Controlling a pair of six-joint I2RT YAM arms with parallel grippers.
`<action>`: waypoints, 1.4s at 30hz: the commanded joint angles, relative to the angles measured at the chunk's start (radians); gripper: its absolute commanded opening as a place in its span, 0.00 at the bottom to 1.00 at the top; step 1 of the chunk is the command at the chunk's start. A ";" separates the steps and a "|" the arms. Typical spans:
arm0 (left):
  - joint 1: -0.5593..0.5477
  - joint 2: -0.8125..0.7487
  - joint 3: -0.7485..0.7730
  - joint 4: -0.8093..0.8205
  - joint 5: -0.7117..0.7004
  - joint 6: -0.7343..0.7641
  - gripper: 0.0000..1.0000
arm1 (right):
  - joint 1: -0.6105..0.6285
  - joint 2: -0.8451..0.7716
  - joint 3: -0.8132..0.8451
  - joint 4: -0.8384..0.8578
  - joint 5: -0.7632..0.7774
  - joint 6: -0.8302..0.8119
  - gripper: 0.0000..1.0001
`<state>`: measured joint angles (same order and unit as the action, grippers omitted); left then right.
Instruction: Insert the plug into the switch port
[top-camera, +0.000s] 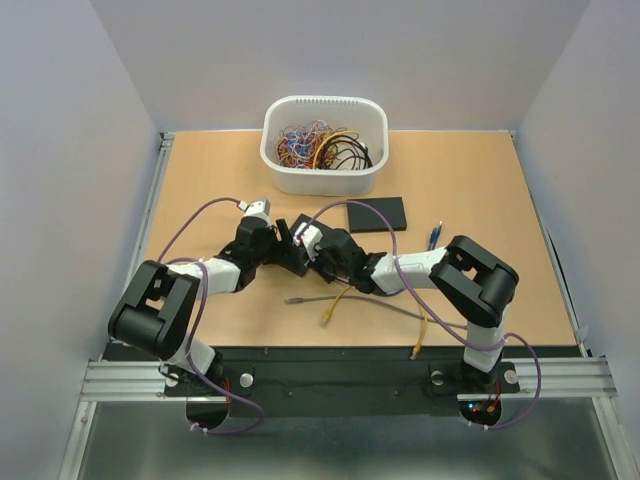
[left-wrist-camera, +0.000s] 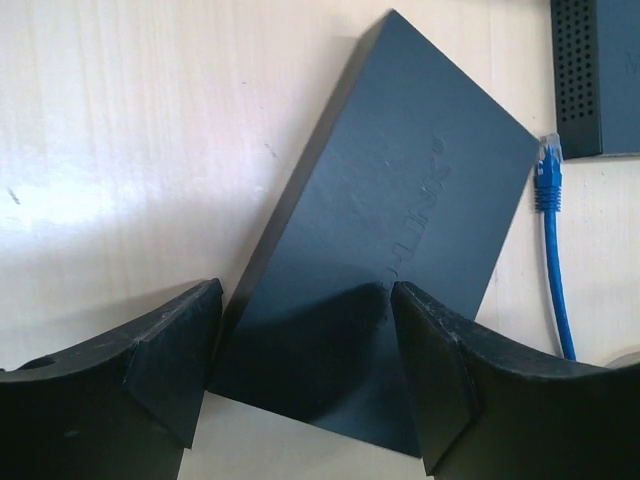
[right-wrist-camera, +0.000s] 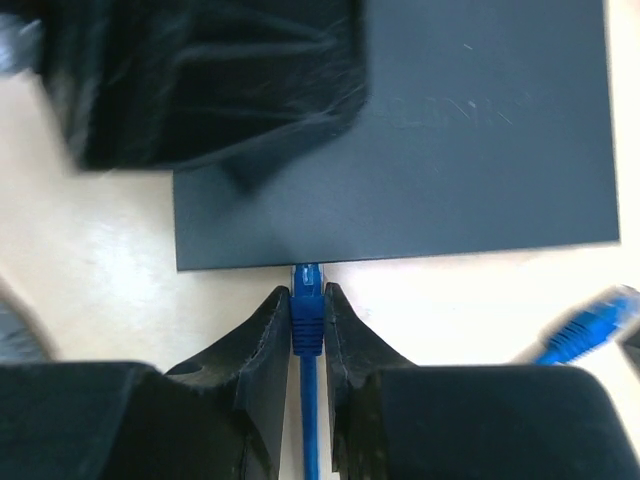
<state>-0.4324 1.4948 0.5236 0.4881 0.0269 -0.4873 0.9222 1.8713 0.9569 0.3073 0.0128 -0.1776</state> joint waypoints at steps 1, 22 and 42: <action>0.021 0.024 0.045 -0.071 0.126 -0.016 0.80 | 0.035 0.029 0.028 0.040 -0.148 0.076 0.12; 0.080 0.099 0.207 -0.106 0.108 0.039 0.77 | 0.032 -0.149 -0.087 -0.071 0.067 0.096 0.47; 0.080 0.139 0.176 -0.014 0.238 0.056 0.69 | 0.006 -0.024 -0.015 -0.069 -0.001 0.107 0.02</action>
<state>-0.3546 1.6276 0.7128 0.4324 0.2119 -0.4492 0.9356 1.8130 0.9138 0.2317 0.0250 -0.0628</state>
